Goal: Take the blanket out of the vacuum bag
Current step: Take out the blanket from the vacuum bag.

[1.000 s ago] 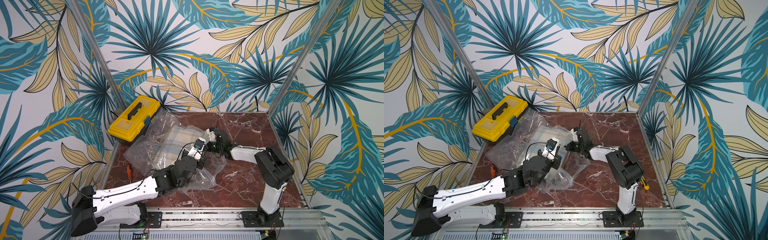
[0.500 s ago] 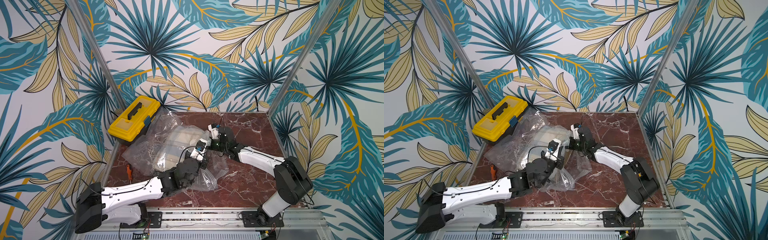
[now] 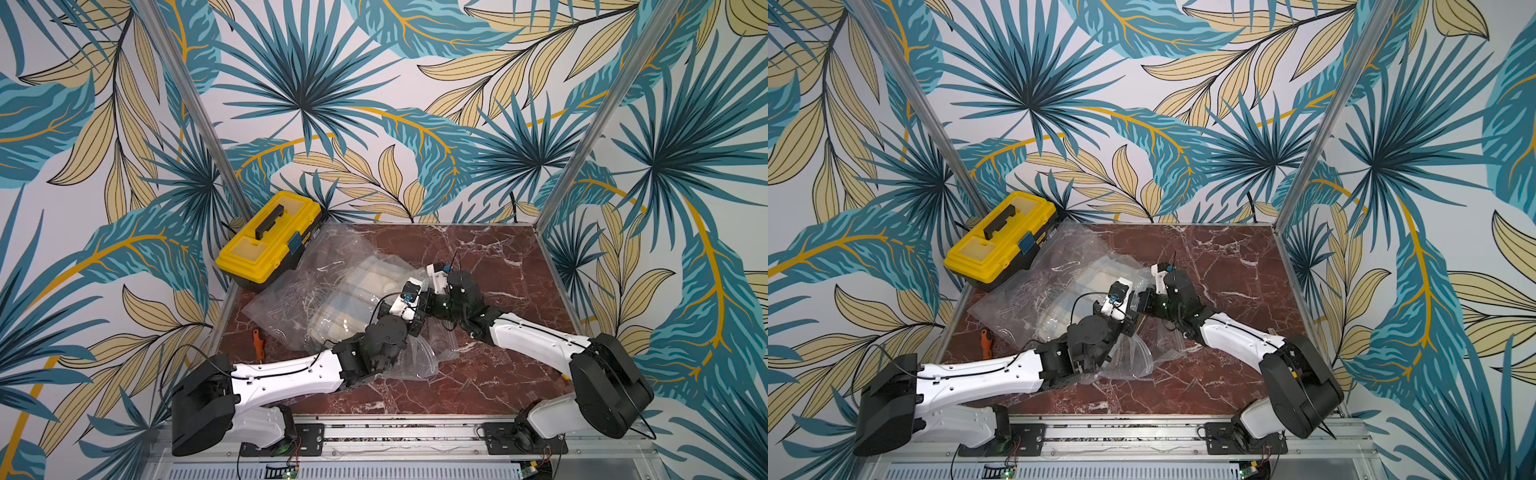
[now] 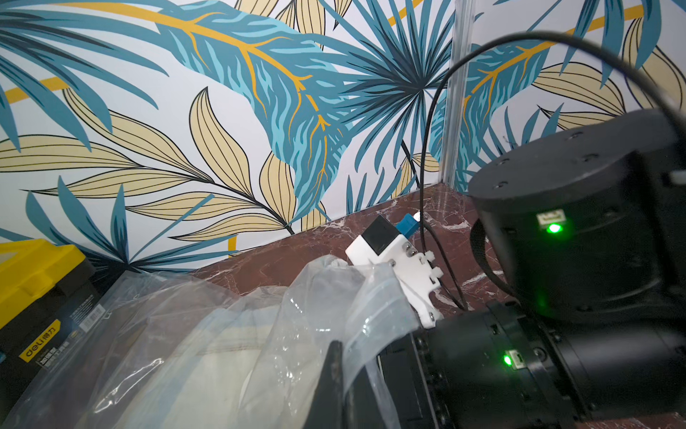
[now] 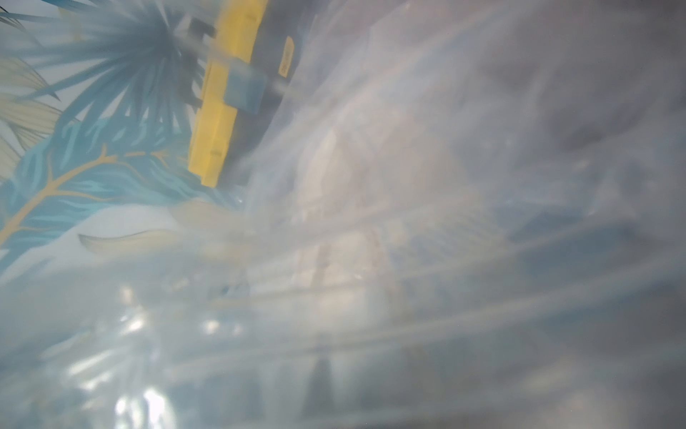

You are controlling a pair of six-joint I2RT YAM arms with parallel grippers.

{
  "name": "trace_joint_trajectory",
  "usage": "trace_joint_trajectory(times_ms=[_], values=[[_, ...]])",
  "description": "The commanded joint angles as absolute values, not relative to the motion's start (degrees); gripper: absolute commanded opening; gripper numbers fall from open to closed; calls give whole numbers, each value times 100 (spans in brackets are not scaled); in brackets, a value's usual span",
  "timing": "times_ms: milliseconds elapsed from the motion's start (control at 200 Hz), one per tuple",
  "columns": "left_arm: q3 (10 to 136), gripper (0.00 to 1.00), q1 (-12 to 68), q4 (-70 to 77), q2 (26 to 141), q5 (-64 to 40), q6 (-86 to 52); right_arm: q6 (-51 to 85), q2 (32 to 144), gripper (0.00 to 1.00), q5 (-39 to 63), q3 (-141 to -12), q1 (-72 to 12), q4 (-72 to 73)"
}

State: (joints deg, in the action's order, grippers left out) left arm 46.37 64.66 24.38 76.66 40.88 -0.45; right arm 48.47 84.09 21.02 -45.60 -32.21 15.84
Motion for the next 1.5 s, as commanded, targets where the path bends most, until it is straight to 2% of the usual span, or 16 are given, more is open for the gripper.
trace_joint_trajectory(times_ms=[0,511,716,1047,1157,1312,1492], values=[[4663,0,6389,2602,7738,4040,-39,4932,8051,0,2324,-4691,-3293,1813],[4399,0,5836,2849,7770,3437,-382,5012,6701,0,1915,-5159,-3296,112],[4269,0,5823,2873,7860,3373,-553,5420,6098,0,1717,-4985,-3296,228],[4307,0,5828,2979,8069,3274,-681,5003,6197,0,1747,-5476,-3289,-355],[4295,0,5835,2926,8017,3252,-682,4694,6266,0,1553,-5091,-3296,-635],[4204,0,5835,2792,7803,3295,-650,4542,6252,0,1069,-3811,-3288,-598],[4106,0,5831,2584,7613,3350,-655,4535,6392,0,607,-2515,-3290,78]])
